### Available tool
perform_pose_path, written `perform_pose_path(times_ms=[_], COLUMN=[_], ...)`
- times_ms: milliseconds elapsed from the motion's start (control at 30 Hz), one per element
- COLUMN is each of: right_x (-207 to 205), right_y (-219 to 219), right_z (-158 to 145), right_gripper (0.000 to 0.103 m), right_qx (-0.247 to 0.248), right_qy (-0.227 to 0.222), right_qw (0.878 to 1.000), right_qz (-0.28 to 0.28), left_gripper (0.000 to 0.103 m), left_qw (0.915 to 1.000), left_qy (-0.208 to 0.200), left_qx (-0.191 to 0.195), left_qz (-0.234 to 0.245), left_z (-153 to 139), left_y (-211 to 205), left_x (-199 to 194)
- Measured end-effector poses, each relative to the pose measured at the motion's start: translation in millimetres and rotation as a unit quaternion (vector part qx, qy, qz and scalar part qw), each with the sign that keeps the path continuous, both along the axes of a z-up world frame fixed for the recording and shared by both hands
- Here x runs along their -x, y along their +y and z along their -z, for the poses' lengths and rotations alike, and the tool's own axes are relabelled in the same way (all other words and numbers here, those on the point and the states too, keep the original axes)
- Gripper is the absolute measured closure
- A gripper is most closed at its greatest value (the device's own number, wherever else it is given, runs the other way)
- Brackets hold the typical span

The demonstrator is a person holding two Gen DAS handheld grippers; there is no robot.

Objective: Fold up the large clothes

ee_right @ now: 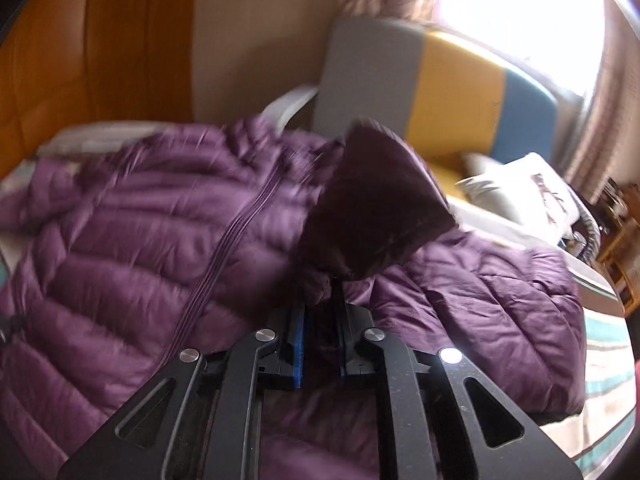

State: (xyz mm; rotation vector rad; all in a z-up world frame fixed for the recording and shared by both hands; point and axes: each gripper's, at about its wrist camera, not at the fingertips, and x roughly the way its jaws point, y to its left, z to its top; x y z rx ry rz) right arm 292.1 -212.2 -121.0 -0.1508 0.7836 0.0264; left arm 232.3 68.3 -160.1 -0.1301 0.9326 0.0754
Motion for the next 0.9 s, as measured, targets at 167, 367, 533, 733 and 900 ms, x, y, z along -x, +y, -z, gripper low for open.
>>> perform_pose_path(times_ms=[167,367,533,733,900], right_x=[13.3,39.0,69.2,93.2,105.3], right_y=[2.1,-33.8,-81.0,-125.5,-136.4], right_z=[2.3,-12.5,-14.3,0.0,2.3], right_gripper=[0.047,0.047,0.047,0.047,0.047], right_qx=[-0.012,-0.061,-0.047,-0.087,-0.063], right_qy=[0.011,-0.006,-0.016,-0.002,-0.007], right_qw=[0.999,0.998,0.99,0.972,0.965], right_qz=[-0.034,0.021,0.132,0.218,0.254], left_gripper=[0.012,0.01,0.009,0.016,0.024], left_qw=[0.9998,0.9993,0.9966,0.9887,0.9828], left_qy=[-0.01,-0.025,-0.043,-0.061,-0.053], left_qx=[0.014,0.015,0.028,0.022,0.005], left_qz=[0.009,0.024,0.064,0.135,0.177], left_z=[-10.8,-26.4,-46.8,-62.9,-58.3], left_y=[-1.2,-21.8,-60.5,-131.6,-177.9], left_x=[-2.5,-10.2,-24.3,-57.3,-81.8])
